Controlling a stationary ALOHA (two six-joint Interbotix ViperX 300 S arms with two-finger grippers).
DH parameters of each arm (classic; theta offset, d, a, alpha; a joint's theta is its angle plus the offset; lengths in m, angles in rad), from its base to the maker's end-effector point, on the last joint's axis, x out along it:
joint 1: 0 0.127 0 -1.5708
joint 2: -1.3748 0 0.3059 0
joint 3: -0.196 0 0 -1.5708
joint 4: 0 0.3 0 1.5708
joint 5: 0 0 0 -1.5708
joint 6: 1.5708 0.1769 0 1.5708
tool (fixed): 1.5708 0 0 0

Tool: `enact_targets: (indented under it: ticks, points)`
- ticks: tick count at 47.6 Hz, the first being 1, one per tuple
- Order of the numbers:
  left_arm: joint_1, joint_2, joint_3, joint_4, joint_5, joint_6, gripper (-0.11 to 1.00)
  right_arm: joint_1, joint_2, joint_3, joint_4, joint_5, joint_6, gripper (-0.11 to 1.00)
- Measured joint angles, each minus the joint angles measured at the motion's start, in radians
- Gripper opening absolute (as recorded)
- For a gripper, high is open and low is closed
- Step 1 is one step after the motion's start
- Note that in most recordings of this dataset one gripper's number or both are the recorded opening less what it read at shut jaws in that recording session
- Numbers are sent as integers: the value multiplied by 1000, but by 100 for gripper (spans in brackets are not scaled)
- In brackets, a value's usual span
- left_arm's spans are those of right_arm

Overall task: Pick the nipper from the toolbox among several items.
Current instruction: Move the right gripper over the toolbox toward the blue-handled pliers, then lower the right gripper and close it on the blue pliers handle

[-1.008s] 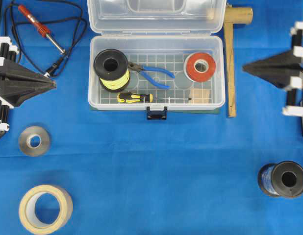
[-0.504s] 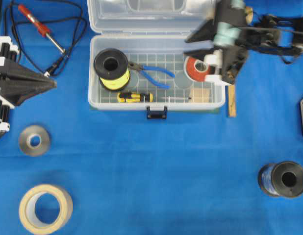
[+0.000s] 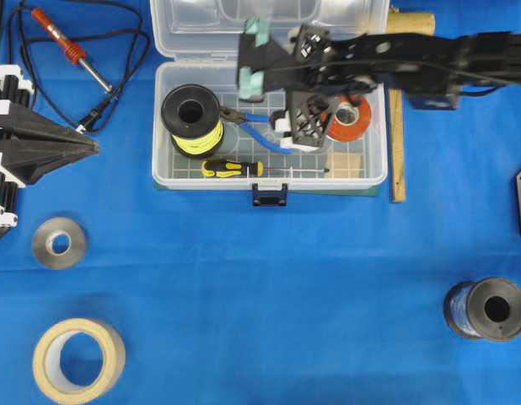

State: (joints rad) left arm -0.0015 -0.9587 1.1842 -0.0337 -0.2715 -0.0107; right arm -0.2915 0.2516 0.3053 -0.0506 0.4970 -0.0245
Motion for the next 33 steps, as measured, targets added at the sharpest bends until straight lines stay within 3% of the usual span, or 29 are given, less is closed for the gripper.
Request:
enact_targets:
  ticks: [13, 17, 24, 33]
  points:
    - [2, 2, -2, 0, 9, 0, 0, -15, 83, -20, -3, -21, -3, 61]
    - [0, 0, -2, 0, 9, 0, 0, -15, 98, -25, 3, -37, 0, 52]
    - [0, 0, 0, 0, 11, 0, 0, -14, 104, -28, -2, -40, -12, 15]
    - [0, 0, 0, 0, 18, -2, 0, -14, 92, -21, -2, -40, -9, 13]
